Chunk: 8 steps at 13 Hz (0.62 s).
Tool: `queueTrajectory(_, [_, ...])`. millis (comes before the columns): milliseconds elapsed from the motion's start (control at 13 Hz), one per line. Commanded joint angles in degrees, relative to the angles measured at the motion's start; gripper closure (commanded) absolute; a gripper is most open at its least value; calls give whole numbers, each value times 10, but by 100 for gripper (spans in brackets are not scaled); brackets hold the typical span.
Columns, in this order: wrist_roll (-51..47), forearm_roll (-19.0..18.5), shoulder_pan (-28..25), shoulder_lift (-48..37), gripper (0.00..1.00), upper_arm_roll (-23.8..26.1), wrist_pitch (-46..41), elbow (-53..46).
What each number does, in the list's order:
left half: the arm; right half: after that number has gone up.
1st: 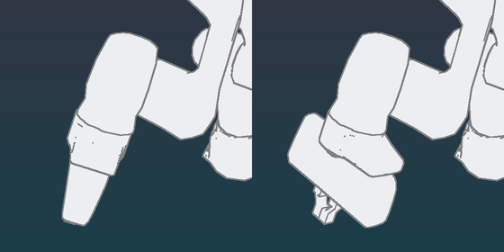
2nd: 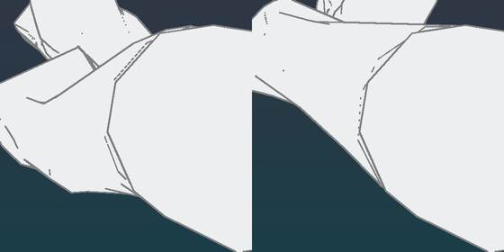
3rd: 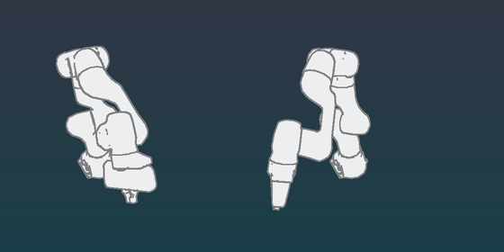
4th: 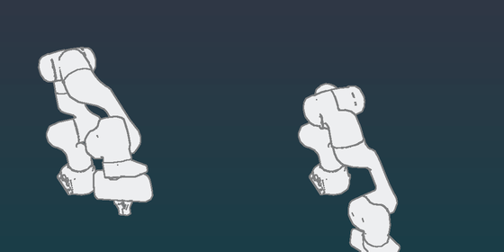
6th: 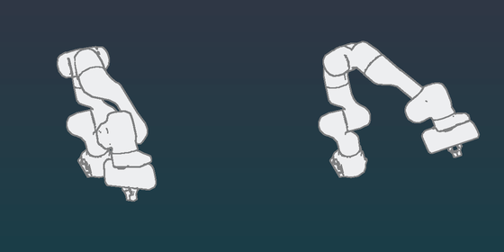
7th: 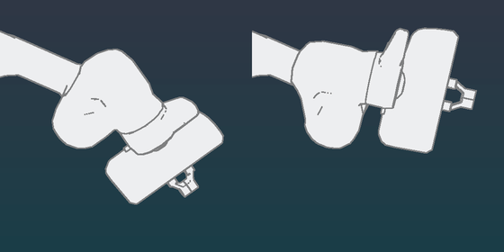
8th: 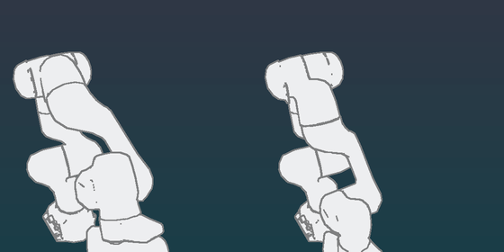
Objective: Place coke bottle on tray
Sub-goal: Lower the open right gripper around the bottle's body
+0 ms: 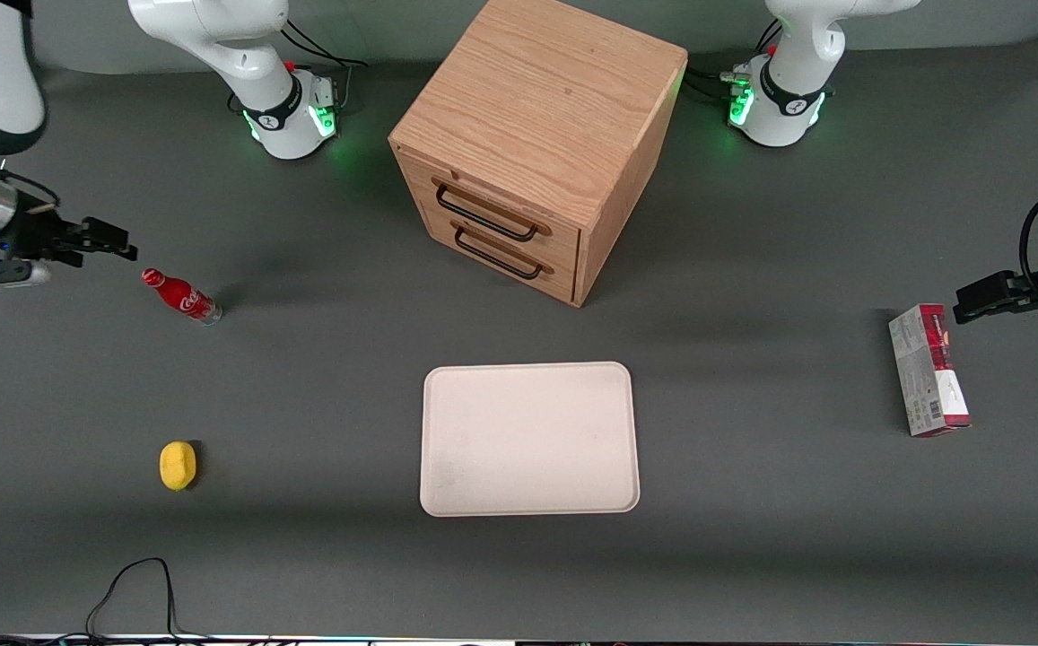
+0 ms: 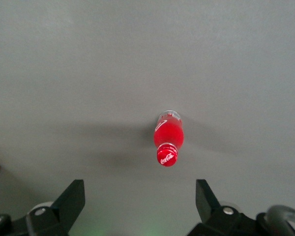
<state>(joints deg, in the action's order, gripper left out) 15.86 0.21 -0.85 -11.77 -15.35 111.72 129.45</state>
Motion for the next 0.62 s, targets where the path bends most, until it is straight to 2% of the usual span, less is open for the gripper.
queueTrajectory(0, [-18,-15,-6,-35,0,-3,67,70])
queueTrajectory(308, [-19,-35,-6,-29,1,-3,153,130])
queueTrajectory(538, [-19,-43,-6,-21,1,-3,171,138])
